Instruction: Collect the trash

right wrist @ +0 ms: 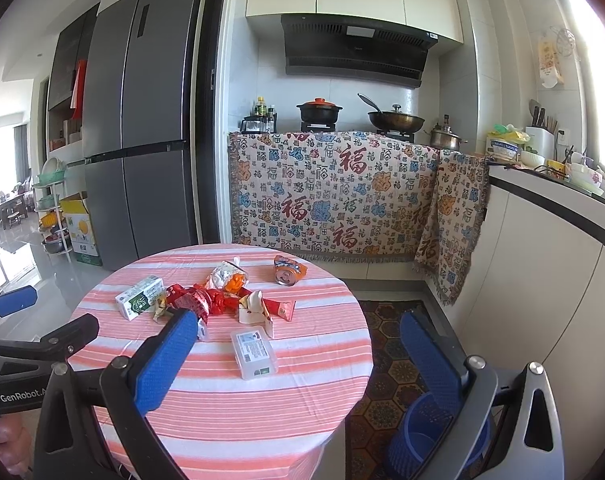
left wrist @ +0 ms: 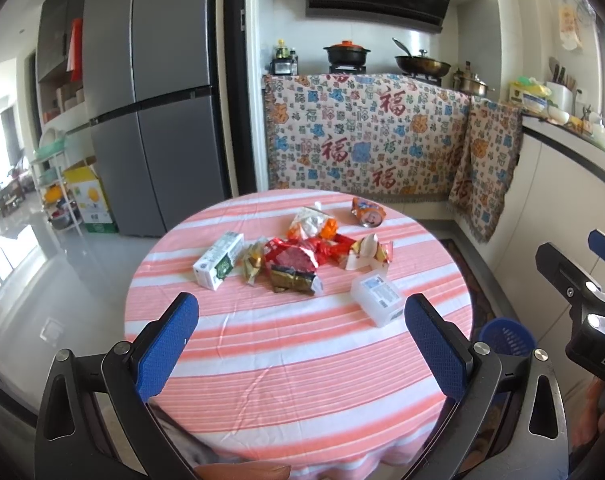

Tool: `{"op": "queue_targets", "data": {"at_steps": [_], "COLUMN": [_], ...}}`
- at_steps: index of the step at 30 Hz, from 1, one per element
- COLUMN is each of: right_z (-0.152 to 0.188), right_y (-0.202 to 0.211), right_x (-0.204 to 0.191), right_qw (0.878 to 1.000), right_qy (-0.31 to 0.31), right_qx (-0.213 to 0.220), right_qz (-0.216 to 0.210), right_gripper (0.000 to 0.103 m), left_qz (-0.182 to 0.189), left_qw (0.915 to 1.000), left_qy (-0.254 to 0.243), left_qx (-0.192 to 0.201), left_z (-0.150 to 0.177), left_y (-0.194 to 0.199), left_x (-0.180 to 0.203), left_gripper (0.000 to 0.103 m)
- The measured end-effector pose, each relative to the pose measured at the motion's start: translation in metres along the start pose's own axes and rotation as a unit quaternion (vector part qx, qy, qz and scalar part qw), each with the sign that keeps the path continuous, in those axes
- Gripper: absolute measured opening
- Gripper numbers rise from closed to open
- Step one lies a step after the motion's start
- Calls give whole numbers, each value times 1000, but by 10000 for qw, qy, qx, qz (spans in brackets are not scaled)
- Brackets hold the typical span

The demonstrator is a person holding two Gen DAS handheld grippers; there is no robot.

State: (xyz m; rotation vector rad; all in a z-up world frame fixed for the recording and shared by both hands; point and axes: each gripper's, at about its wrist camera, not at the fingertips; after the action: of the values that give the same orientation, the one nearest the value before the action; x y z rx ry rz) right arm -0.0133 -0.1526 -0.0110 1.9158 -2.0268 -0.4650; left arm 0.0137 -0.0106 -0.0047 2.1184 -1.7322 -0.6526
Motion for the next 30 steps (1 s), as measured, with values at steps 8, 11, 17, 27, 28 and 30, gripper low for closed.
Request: {"op": "queue_targets", "data": {"at_steps": [8,11,17,27,28,30], "right_z": [2,3,4,14,15,19], "right_y": [-5,-8,-12,-36,-39,-46], "right_x": [2,2,2,4,5,5], "right_qw": [9999,9999,9998,9986,9984,9980], "right_qy": [-8,-17,30,78,79,82], "right_qx": [-101,-145,-200,-484,-519,-597], "right_qz": [-18,-9,33,192,199,212], "right_gripper": [103,103,103,103,103,103], "left_qz": [10,8,35,-20,-31,-44], "left_qw": [10000,10000,9999,9994,9993,9989], "left_qy": [-14,-26,-39,-83,-93,-108], "left_qx": [-37,-53,-121,-321,-356,-446], "left_z": [2,1,1,4,5,8], "left_y": [-3,-5,-9,-26,-30,-37], "left_x": [-1,-1,1,4,4,6], "left_gripper": [103,103,103,103,103,103]}}
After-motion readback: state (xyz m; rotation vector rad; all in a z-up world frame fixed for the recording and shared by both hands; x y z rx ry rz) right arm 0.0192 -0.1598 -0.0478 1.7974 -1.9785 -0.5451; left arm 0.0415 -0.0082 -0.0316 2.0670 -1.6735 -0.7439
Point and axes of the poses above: each gripper's, at about its wrist camera, not at the fingertips, and y roughly against the way its jaws point, x to its right, z to its underside, and after that the axes turned 14 degrees about -z, right-handed
